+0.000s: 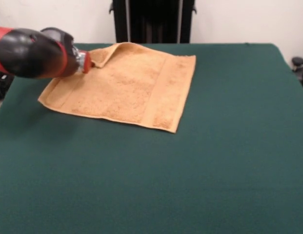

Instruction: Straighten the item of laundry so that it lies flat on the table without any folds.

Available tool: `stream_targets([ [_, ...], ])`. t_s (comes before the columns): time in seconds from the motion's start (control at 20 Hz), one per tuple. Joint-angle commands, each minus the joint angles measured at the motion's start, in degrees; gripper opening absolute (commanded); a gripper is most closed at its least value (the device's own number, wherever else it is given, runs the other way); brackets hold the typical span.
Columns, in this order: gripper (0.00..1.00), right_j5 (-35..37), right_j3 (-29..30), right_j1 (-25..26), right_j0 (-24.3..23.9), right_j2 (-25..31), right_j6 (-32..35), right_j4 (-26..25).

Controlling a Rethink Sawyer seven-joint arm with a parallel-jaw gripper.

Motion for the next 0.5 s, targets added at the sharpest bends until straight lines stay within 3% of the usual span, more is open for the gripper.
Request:
stream_targets([
  [0.05,1.0,-19.4,5.0,-8.1,-4.2,2.0,-6.9,-3.5],
  [0.15,1.0,-17.0,6.0,-12.2,-3.6,1.0,-6.2,-3.5],
  [0.3,1.0,-14.2,4.4,-12.9,-3.6,0.9,-6.5,-3.1],
  [0.5,1.0,-16.9,9.4,-16.9,-3.6,1.1,-2.9,-0.6],
])
